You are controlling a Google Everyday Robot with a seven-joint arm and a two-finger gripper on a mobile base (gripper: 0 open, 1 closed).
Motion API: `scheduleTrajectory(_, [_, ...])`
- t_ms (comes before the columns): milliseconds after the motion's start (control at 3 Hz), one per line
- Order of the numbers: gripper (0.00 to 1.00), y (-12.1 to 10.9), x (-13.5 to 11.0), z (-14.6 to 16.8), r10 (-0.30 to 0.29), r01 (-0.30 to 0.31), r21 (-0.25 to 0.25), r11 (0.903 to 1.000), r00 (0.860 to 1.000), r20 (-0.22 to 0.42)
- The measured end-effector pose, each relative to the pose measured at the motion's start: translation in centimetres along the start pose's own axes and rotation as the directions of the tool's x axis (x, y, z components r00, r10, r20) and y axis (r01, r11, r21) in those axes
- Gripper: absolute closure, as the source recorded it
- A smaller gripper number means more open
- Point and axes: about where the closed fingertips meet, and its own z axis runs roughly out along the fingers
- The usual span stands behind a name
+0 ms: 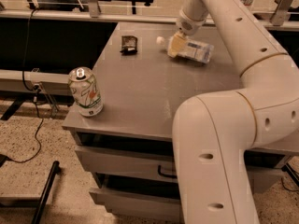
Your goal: Place blue plastic bottle upright
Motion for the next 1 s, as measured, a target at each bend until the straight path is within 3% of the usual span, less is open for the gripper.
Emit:
scheduleTrajectory(333, [0.8, 1.2, -2.3, -1.7, -0.074, 0.077, -0.035, 0.9964, 0.995, 0.073])
scheduleTrajectory(667, [1.0, 2.2, -4.7, -4.6, -0.147, 0.154, -0.034, 0.9875, 0.976, 0.161])
scheduleTrajectory(1000, [1.0, 2.4, -6.3, -9.8, -0.187, 0.191, 0.018, 0.9815, 0.932, 0.311])
